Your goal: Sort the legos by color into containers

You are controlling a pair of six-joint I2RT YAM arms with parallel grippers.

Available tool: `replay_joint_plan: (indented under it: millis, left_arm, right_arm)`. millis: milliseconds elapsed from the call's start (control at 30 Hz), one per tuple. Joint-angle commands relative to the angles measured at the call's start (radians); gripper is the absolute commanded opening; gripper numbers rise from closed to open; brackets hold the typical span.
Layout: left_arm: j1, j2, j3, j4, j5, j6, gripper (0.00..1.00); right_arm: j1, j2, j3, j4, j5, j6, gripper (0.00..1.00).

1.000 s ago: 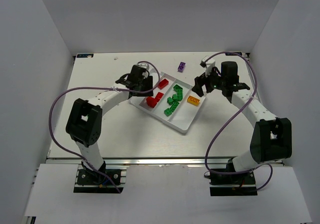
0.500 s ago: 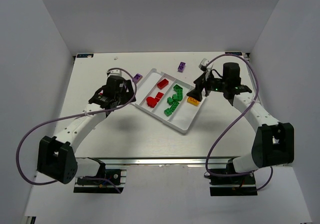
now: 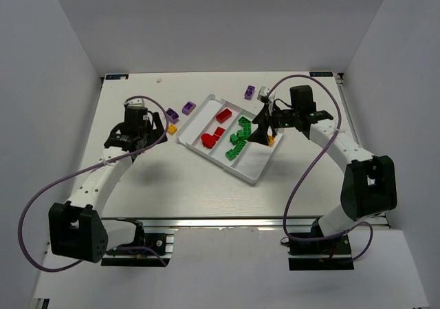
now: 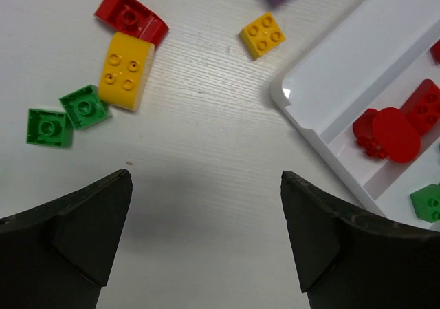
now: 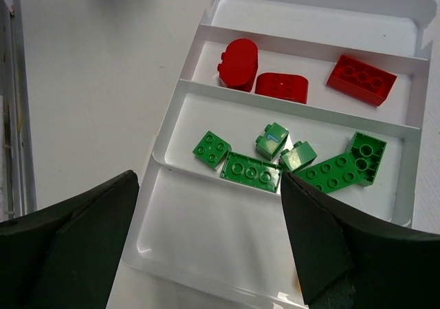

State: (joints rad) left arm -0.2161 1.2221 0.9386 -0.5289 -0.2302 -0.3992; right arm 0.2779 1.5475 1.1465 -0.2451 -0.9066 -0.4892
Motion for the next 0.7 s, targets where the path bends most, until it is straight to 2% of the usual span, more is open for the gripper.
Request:
replay_joint_plan:
  millis: [0,500,667]
  left_arm:
    - [0.056,0.004,0.014,-0.013,0.054,0.055,0.98]
    - [0.155,0.289,0.244,-0.066,0.034,0.249,0.85]
    - [0.165,0.392,0.27,-0.069,0.026,0.287,0.79]
  right_arm:
    - [0.017,-0.017,-0.002,-0.023,0.021,-0.038,0.88]
    - [0.024,0.068,0.101,-0.111,0.015,-0.094,0.86]
    - [0.023,0.082,0.114,-0.108,0.006,-0.094,0.87]
